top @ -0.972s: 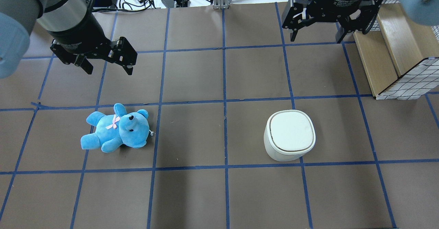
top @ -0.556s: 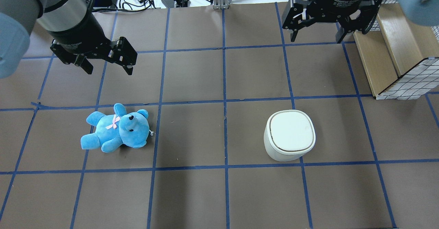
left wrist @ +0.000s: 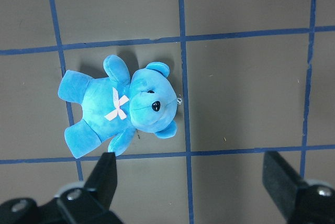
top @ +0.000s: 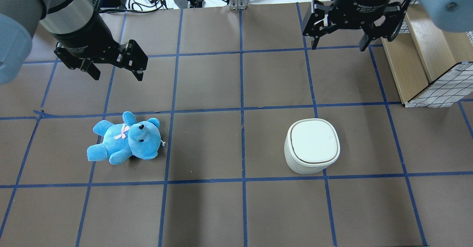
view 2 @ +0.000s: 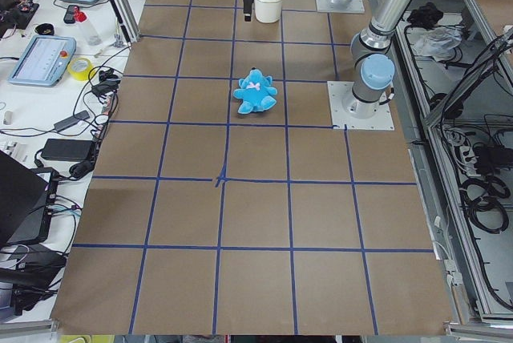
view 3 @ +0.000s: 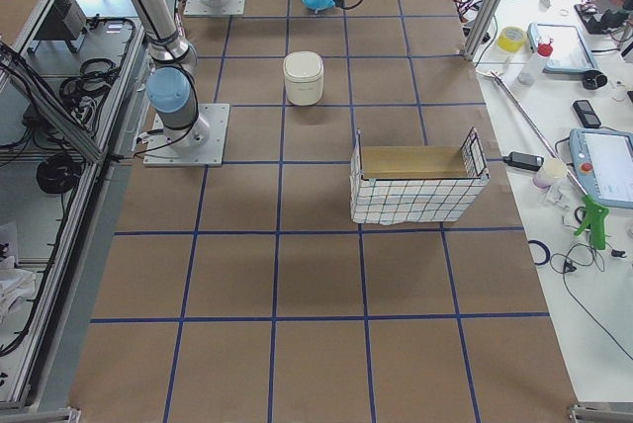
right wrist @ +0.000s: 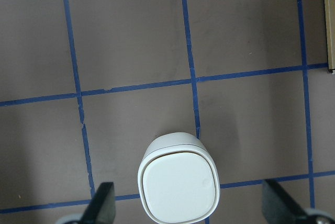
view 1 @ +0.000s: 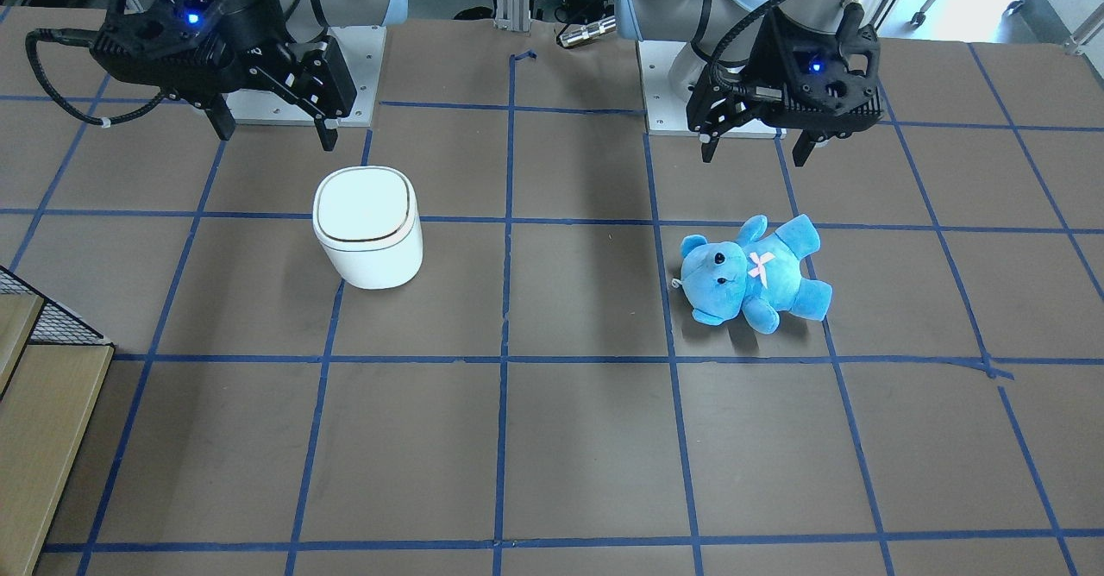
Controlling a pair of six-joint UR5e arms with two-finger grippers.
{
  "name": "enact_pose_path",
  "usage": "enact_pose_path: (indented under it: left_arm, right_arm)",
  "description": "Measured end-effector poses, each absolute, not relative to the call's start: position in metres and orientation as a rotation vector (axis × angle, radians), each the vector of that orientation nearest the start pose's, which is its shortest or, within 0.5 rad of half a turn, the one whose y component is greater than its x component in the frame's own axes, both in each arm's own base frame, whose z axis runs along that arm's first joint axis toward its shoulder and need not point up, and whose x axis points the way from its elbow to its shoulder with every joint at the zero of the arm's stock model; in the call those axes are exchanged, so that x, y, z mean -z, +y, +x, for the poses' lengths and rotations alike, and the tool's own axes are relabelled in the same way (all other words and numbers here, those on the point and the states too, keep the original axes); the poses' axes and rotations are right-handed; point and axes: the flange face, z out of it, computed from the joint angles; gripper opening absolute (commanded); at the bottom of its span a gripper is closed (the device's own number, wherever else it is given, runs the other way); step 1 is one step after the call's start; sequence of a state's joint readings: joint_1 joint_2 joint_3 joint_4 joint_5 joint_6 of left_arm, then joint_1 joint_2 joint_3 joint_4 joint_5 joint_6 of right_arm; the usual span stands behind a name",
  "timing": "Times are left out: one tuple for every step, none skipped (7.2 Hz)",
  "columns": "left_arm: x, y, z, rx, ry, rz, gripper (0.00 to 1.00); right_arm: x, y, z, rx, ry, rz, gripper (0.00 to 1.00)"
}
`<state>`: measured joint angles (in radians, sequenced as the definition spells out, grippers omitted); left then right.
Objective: Open trash can with right arm
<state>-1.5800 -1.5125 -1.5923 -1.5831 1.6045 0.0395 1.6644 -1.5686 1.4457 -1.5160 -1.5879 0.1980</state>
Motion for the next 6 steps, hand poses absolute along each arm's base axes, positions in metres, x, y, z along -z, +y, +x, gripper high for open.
enact_pose_path:
  left_arm:
    - [-0.504,-0.468,-0.134,0.037,3.106,0.075,1.00]
    - [-0.504,-0.468,-0.134,0.037,3.106,0.076,1.00]
    - [-0.504,-0.468,-0.134,0.037,3.106,0.075,1.00]
    - [-0.504,-0.468,-0.134,0.037,3.106,0.075,1.00]
    - [-0.504,-0.468,-0.134,0.037,3.106,0.075,1.00]
    - [-0.504,-0.468,-0.134,0.037,3.106,0.075,1.00]
  right_arm:
    - [-0.540,-0.483,0.177,0.099,3.146,0.159,1.00]
    - [-0.539,-0.484,0.177,0.093,3.148,0.156,0.89]
    - [-0.538,-0.484,0.177,0.091,3.151,0.155,0.61]
    - [-0.538,-0.484,0.177,0.090,3.153,0.155,0.01]
    - [-0.537,-0.483,0.177,0.079,3.154,0.155,0.00]
    - [-0.529,-0.481,0.177,0.036,3.155,0.156,0.00]
